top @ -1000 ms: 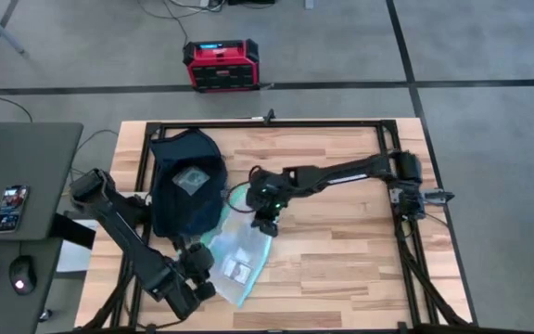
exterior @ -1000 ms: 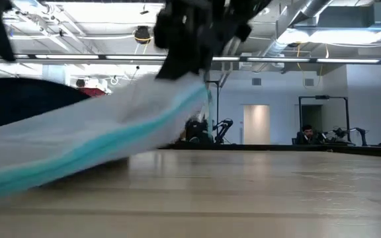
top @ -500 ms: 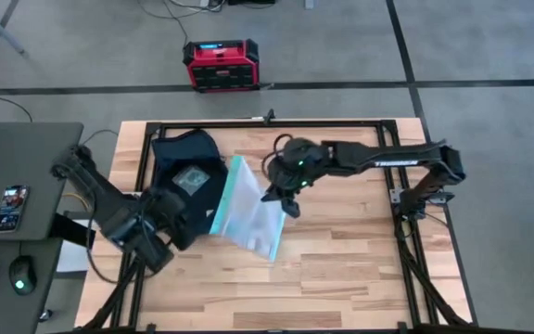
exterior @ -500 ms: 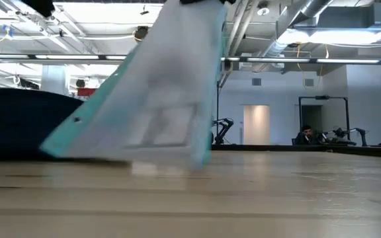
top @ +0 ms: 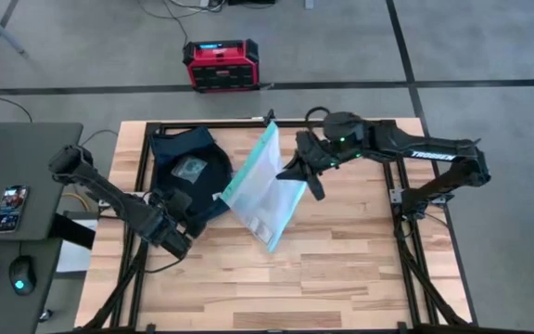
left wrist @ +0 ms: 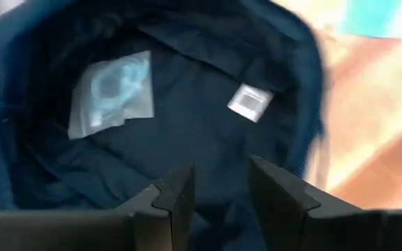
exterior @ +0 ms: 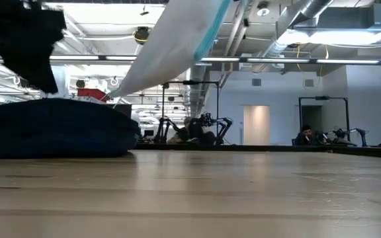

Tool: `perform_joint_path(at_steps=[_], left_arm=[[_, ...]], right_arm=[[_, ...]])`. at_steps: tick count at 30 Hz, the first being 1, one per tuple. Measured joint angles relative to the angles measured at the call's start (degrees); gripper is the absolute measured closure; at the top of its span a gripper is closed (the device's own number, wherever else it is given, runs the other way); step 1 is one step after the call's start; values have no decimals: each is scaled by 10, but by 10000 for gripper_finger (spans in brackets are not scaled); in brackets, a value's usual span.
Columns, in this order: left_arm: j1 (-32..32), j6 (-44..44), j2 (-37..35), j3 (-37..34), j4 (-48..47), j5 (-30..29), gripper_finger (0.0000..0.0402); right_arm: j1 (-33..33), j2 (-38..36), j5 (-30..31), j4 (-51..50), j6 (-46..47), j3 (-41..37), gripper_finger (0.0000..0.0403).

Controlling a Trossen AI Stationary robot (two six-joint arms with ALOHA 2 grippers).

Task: Unpack backpack
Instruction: Put the zip bag into the backpack

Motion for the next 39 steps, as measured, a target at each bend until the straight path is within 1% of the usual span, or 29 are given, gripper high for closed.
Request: perform_joint_path(at_steps=[1,2,4,5,8,10,12,15,17,20,22,25,27,29,32,35,37,39], left_arm=[[3,-7,1,-8,3,-1,286],[13,-12,-2,-30,56,-10,286],[29,-3,0,-60,98,-7,286],[34,12,1,-70,136,5,286],[47,75,-1,-103,296,48,286],[52,124,12,-129,409,86,286],[52,159,28,-143,511,112,286],[52,181,68,-146,601,139,286],[51,192,100,-140,659,141,286],[51,214,157,-114,756,145,286],[52,227,199,-84,787,147,286],[59,243,256,-19,798,156,286],[63,277,274,29,793,171,286],[63,317,274,80,759,179,286],[64,367,250,157,670,178,286],[65,403,219,224,557,167,286],[65,418,202,257,469,155,286],[64,422,182,279,387,129,286]], right_arm=[[0,-2,0,-3,0,0,403],[-3,-9,0,-5,0,0,403],[-5,-16,0,-13,1,0,403],[-7,-20,0,-15,1,0,403],[-4,-22,1,-27,1,0,403],[-2,-20,2,-36,-1,0,403],[2,-20,2,-37,-1,0,403],[5,-20,3,-23,-1,0,403],[6,-20,14,-12,4,0,403],[10,-20,34,17,16,0,403],[13,-20,51,49,23,0,403],[20,-17,100,90,34,0,403],[23,-9,134,93,34,0,403],[27,2,161,97,34,2,403],[38,23,185,83,42,1,403],[49,42,194,68,49,-1,403],[58,45,206,68,52,-1,403],[66,48,231,86,62,0,403]])
